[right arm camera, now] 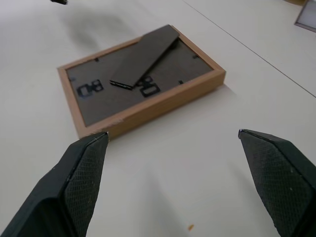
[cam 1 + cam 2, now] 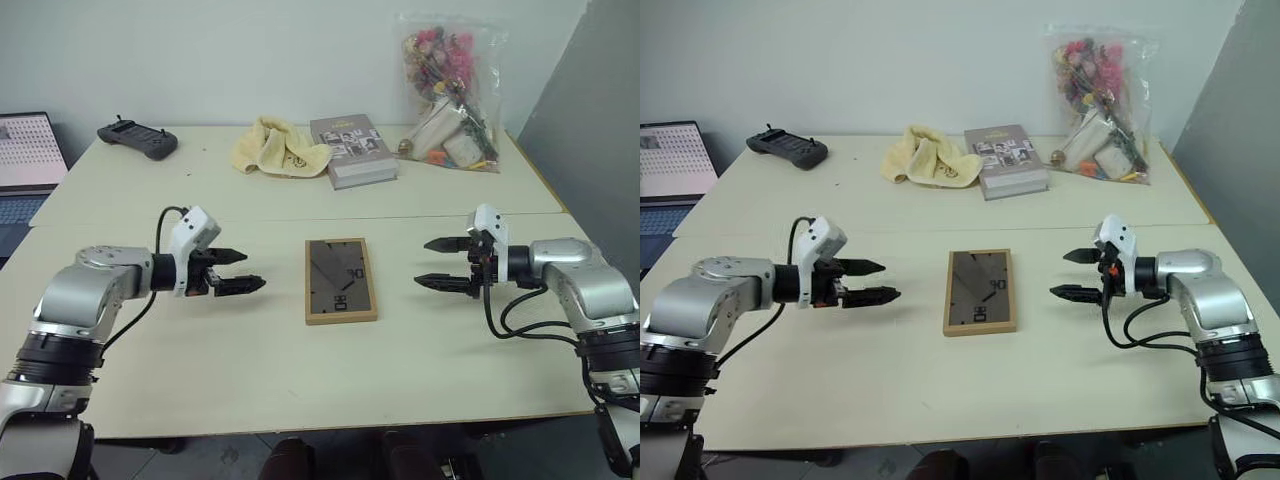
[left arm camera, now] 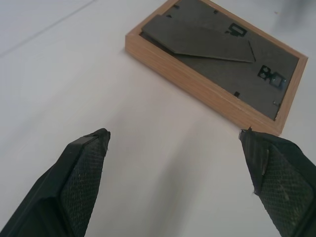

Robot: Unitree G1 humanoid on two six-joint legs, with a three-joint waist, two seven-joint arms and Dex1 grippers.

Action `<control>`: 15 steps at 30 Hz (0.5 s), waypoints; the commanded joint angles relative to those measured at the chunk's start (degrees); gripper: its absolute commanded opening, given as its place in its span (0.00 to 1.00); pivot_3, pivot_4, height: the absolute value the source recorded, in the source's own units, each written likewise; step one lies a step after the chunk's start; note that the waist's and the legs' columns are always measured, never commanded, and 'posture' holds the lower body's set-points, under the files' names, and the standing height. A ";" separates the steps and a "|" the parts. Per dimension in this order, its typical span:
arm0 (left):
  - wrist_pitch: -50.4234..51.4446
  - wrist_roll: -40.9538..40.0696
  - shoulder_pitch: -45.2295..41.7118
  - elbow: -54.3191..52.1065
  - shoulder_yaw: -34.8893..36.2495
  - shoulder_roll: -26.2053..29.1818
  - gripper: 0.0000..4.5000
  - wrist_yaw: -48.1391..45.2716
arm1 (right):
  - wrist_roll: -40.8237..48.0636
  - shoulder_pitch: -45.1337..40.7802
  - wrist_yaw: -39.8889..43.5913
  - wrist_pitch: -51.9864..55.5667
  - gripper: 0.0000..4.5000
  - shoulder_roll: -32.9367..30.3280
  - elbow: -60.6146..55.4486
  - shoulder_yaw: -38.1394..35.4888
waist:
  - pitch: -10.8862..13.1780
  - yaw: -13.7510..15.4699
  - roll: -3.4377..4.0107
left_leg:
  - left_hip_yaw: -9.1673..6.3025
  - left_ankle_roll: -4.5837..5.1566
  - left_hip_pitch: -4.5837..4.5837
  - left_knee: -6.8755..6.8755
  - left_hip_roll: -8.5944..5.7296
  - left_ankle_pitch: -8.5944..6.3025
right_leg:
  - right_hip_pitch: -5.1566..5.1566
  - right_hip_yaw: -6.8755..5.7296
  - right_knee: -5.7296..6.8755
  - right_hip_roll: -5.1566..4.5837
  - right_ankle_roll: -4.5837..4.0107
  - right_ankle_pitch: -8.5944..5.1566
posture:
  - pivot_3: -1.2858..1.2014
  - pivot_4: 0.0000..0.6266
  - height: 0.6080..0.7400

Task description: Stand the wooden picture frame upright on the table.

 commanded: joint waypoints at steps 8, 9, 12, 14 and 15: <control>5.86 -3.28 -2.20 1.56 4.39 -2.74 1.00 2.03 | -2.08 -2.08 -2.65 -3.22 0.99 1.17 1.93 -0.23 | -0.01 0.03 -0.01 | 0.01 0.02 -0.03 0.00 0.00 -0.01 | -0.03 -0.01 0.03 0.00 0.01 0.00 | 0.52 0.24 1.00; 7.49 -3.77 -2.12 1.73 4.71 -3.04 1.00 2.24 | -2.90 -2.05 -2.89 -4.34 0.99 1.31 2.55 0.17 | -0.01 0.03 -0.02 | 0.01 0.02 -0.03 0.04 0.00 -0.01 | -0.03 -0.02 0.05 0.00 0.01 0.00 | 0.52 0.24 1.00; 13.69 -6.35 -0.34 1.86 5.17 -3.35 1.00 1.60 | -6.05 -2.78 -3.86 -9.15 0.99 2.68 6.39 1.91 | -0.01 -0.26 -0.02 | 0.01 0.02 -0.06 0.05 0.00 -0.01 | -0.05 0.00 0.06 0.01 0.01 0.00 | 0.52 0.24 1.00; 20.90 -10.59 -1.17 2.48 6.81 -4.19 1.00 1.00 | -7.13 -3.19 -4.05 -11.19 0.99 3.73 8.20 2.60 | -0.01 -0.32 -0.01 | 0.02 0.02 -0.06 0.04 0.00 -0.01 | -0.08 0.01 0.06 0.02 0.01 0.00 | 0.52 0.24 1.00; 23.48 -12.00 -1.67 2.58 7.41 -4.58 1.00 1.02 | -7.47 -3.35 -4.10 -11.92 0.99 4.08 8.96 2.72 | -0.01 -0.33 -0.01 | 0.02 0.02 -0.07 0.04 0.01 -0.01 | -0.09 0.00 0.07 0.02 0.01 0.00 | 0.52 0.24 1.00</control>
